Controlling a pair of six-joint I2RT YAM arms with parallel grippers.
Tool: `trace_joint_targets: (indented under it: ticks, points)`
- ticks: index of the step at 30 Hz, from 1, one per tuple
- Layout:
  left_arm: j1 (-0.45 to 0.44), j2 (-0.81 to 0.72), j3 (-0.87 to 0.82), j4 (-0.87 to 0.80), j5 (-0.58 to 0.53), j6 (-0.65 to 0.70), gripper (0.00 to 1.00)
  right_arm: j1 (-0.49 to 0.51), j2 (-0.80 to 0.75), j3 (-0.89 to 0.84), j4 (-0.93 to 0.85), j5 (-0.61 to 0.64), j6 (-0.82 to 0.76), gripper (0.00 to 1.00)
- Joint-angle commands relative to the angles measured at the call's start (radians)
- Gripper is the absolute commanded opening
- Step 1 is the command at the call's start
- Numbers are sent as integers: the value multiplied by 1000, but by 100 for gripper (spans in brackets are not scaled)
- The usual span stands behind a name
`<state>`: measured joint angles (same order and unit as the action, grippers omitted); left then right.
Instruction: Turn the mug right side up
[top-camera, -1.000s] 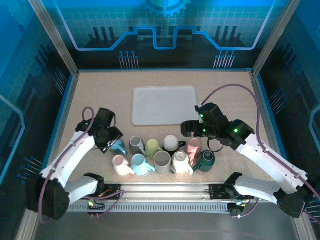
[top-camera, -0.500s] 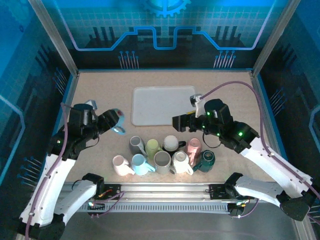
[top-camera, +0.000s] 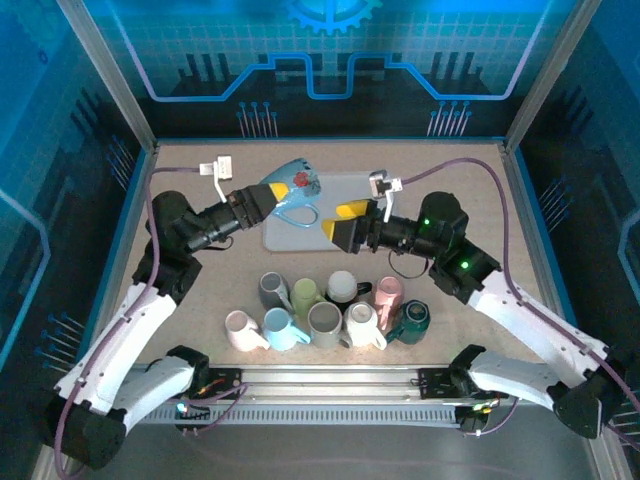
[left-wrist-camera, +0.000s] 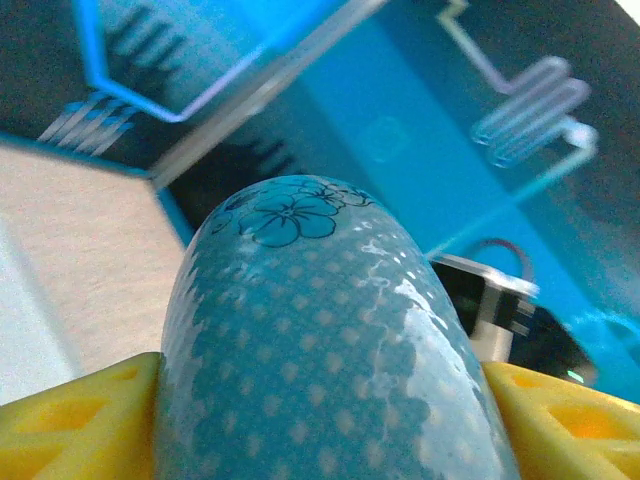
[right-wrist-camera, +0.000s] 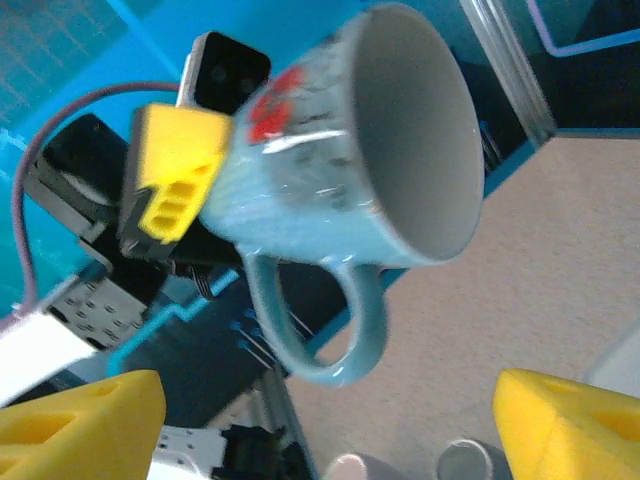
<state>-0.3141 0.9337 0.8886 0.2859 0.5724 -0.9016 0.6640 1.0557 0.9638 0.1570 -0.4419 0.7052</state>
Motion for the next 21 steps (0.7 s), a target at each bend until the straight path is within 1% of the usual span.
trace_joint_targets:
  ticks: [1,5,8,10,15,17,18,19,20,21]
  points:
    - [-31,6,-1,337,75,-47,24,-23,38,-13,230,-151,140,86]
    - [-61,29,-4,390,105,-58,26,-27,90,22,280,-218,168,84]
    - [-87,24,-12,367,103,-27,26,-26,114,29,328,-238,198,74]
    - [-97,12,-19,337,93,3,25,-21,128,31,362,-256,222,63]
    - [-125,-26,-14,214,79,112,25,-10,128,21,360,-237,224,30]
    - [-131,-48,-18,163,55,151,26,-8,124,12,364,-230,233,20]
    - [-132,-61,-26,145,46,166,29,-8,122,10,368,-228,239,14]
    - [-132,-71,-31,130,43,179,36,-10,119,6,367,-228,242,10]
    - [-131,-83,-33,103,37,194,46,-10,114,5,362,-224,241,5]
    - [-132,-96,-32,64,31,209,57,-10,105,6,346,-219,232,3]
